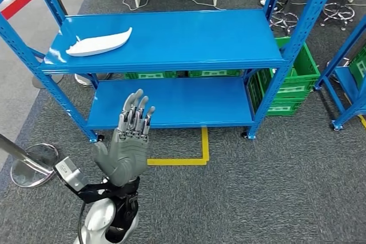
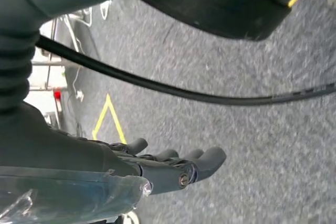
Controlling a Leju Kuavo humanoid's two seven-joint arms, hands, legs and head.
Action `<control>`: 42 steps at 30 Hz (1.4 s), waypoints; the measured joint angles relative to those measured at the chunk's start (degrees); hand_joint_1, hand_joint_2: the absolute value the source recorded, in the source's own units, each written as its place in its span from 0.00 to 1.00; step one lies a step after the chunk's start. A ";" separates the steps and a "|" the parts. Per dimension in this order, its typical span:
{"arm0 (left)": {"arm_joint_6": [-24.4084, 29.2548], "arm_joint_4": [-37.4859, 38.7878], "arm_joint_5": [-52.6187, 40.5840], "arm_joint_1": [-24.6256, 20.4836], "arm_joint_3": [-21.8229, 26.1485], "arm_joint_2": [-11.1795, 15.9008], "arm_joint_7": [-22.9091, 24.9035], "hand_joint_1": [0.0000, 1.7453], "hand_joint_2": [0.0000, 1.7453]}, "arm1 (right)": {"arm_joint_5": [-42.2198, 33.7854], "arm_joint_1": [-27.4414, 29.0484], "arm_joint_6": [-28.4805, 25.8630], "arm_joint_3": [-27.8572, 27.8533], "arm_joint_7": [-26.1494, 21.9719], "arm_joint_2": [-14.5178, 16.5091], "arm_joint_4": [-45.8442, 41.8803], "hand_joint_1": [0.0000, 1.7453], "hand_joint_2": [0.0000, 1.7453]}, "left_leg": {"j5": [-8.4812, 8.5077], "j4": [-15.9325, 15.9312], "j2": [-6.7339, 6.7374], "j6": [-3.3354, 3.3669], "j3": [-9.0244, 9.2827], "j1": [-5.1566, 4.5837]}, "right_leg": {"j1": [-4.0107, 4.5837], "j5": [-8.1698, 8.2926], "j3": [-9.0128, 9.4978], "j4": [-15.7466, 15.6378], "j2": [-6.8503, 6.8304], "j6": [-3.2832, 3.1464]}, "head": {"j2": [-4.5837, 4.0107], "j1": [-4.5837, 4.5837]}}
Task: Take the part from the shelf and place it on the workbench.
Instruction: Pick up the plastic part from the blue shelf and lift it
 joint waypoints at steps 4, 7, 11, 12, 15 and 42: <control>4.02 0.10 1.24 0.95 1.68 -0.29 2.18 0.00 0.00 | -0.26 0.67 -2.79 0.14 1.31 -0.01 0.00 0.00 0.00 | -0.99 7.03 0.05 -0.48 -3.60 0.41 | -0.16 -0.05 0.07 0.01 -0.12 -0.04 | 0.00 -0.03; 5.04 0.15 2.02 1.19 2.35 -0.47 2.94 0.00 0.00 | -0.36 0.79 -3.42 0.14 1.49 -0.01 0.00 0.00 0.00 | 4.12 -3.41 0.24 -0.53 1.63 0.69 | -0.17 -0.36 0.26 0.15 0.03 0.54 | 0.00 -0.14; 9.43 0.42 0.97 1.50 3.28 -0.62 3.12 0.00 0.00 | -0.05 0.84 -4.64 0.13 1.33 -0.01 0.00 0.00 0.00 | 4.40 -7.65 0.19 1.00 3.52 0.62 | 0.03 -0.50 0.00 -0.07 0.08 1.89 | 0.00 0.06; 9.62 0.49 0.85 1.55 3.55 -0.65 2.56 0.00 0.00 | 0.19 0.86 -4.69 0.12 1.14 0.00 0.00 0.00 0.00 | 4.42 -7.73 0.18 1.39 3.52 0.63 | -0.03 -0.80 -0.13 0.19 0.04 2.16 | 0.00 0.16; 4.56 0.55 3.79 1.59 3.83 -0.71 0.65 0.00 0.00 | 0.87 0.82 -4.48 0.14 0.50 0.00 0.01 0.00 0.00 | 4.43 -7.86 0.19 2.34 3.57 0.61 | -0.05 -4.68 -3.42 7.11 0.00 2.58 | 0.00 0.66; 1.26 -1.89 -6.71 1.41 3.07 -0.45 -7.90 0.00 0.00 | 2.25 0.87 -2.19 0.06 -1.61 -0.04 0.02 0.00 0.00 | 4.28 -8.05 0.11 1.76 3.63 0.19 | 0.32 -1.65 1.53 -0.11 0.23 1.77 | 0.00 0.33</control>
